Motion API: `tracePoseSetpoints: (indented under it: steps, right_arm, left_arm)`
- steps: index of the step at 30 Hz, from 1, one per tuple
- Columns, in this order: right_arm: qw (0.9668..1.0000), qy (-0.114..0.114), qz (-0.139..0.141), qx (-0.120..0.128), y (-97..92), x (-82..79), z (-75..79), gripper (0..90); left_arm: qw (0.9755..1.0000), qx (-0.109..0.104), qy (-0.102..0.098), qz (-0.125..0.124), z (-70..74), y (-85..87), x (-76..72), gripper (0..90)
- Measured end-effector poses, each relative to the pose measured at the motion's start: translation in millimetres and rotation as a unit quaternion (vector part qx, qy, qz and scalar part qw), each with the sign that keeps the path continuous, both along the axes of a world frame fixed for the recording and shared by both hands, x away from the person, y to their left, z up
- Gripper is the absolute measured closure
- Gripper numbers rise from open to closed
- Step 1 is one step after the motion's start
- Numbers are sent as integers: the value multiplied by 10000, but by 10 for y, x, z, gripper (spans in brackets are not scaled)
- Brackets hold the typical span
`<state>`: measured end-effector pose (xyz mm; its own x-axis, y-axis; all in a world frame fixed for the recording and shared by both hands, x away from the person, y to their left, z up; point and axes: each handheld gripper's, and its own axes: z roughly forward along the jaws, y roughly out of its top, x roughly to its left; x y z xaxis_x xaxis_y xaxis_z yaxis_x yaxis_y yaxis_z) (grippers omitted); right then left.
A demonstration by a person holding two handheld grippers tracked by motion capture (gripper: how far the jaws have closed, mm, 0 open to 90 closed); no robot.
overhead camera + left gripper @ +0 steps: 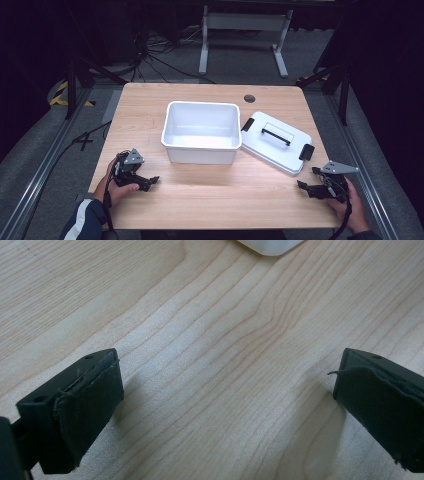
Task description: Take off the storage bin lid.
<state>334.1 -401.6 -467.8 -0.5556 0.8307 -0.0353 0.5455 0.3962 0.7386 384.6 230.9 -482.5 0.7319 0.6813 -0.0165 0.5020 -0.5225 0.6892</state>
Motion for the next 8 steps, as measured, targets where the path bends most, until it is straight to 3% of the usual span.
tracePoseSetpoints:
  steps: [8]
  right_arm:
    - [10000,-1,0,-1,0,0,0,153]
  left_arm:
    - [10000,42,-1,22,5,2,-8,2]
